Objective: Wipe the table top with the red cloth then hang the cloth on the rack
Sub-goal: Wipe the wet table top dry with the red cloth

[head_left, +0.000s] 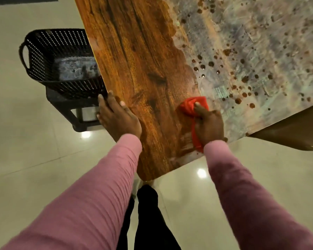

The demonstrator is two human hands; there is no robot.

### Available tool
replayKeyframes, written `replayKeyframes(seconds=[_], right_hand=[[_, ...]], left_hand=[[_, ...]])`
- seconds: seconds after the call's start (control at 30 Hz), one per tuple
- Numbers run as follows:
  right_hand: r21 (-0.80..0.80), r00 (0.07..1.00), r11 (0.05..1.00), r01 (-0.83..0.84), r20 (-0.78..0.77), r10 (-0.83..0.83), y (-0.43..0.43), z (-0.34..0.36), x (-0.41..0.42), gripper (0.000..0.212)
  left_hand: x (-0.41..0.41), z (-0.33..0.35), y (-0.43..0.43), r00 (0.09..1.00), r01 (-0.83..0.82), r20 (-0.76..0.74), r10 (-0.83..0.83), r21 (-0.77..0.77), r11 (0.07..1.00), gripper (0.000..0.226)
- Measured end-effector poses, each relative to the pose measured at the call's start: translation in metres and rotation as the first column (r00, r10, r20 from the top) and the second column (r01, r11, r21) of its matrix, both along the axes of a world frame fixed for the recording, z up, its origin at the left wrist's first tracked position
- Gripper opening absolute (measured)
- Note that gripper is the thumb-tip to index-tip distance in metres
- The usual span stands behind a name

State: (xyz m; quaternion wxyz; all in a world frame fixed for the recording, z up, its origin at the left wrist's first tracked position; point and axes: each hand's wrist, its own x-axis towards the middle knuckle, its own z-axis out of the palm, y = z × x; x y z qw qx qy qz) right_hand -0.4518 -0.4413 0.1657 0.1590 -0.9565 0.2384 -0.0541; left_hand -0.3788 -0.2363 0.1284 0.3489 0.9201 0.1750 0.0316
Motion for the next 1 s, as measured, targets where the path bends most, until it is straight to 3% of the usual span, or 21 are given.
replayKeyframes(seconds=[0.1,0.2,0.27,0.33,0.4,0.47,0.53,0.6,0.7,0.77,0.83,0.9,1.0], right_hand=[[0.010,0.999,0.999,0.040,-0.018,-0.040,0.016,-0.004,-0.009,0.043],[0.153,0.990,0.979,-0.136,0.051,0.130,0.092,-0.014,-0.067,0.035],[0.055,0.945,0.943,-0.328,0.036,0.326,0.124,-0.014,-0.107,0.041],[0.054,0.901,0.900,-0.432,0.061,0.429,0.110,-0.013,-0.123,0.048],[0.037,0.930,0.929,-0.367,0.029,0.366,0.075,-0.013,-0.121,0.050],[0.030,0.990,0.991,-0.129,0.062,0.127,0.031,-0.012,-0.111,0.049],[-0.017,0.995,0.998,0.064,0.074,-0.063,0.003,-0.008,-0.098,0.050],[-0.025,0.987,0.989,0.148,0.062,-0.147,0.018,-0.007,-0.092,0.051],[0.150,0.992,0.986,0.075,0.086,-0.089,0.087,-0.011,-0.110,0.039],[0.065,0.984,0.982,-0.178,0.017,0.177,0.125,-0.007,-0.128,0.051],[0.107,0.953,0.947,-0.302,0.016,0.303,0.119,-0.001,-0.134,0.052],[0.117,0.964,0.958,-0.264,0.013,0.264,0.082,0.001,-0.129,0.047],[0.079,0.997,0.995,0.065,-0.048,-0.061,0.001,0.002,-0.114,0.034]], left_hand=[[-0.039,-0.003,-0.003,0.998,0.053,-0.029,-0.052,0.021,0.998,0.045],[-0.040,-0.005,-0.006,0.996,0.088,-0.011,-0.088,0.042,0.995,0.043],[-0.038,-0.006,-0.009,0.997,0.078,-0.001,-0.078,0.046,0.996,0.044],[-0.039,-0.006,-0.009,0.996,0.085,0.001,-0.085,0.056,0.995,0.045],[-0.039,-0.007,-0.008,0.995,0.097,-0.007,-0.096,0.054,0.994,0.046],[-0.039,-0.007,-0.008,0.995,0.104,-0.016,-0.103,0.062,0.993,0.046],[-0.040,-0.006,-0.008,0.993,0.118,-0.020,-0.117,0.069,0.991,0.045],[-0.040,-0.005,-0.008,0.992,0.126,-0.025,-0.124,0.068,0.990,0.045],[-0.039,-0.002,-0.008,0.991,0.134,-0.027,-0.132,0.086,0.987,0.045],[-0.039,-0.001,-0.008,0.992,0.125,-0.024,-0.124,0.084,0.989,0.045],[-0.039,0.000,-0.008,0.992,0.128,-0.011,-0.127,0.082,0.988,0.045],[-0.038,-0.001,-0.007,0.991,0.136,-0.011,-0.135,0.078,0.988,0.046],[-0.039,-0.003,-0.005,0.993,0.116,-0.011,-0.115,0.079,0.990,0.046]])
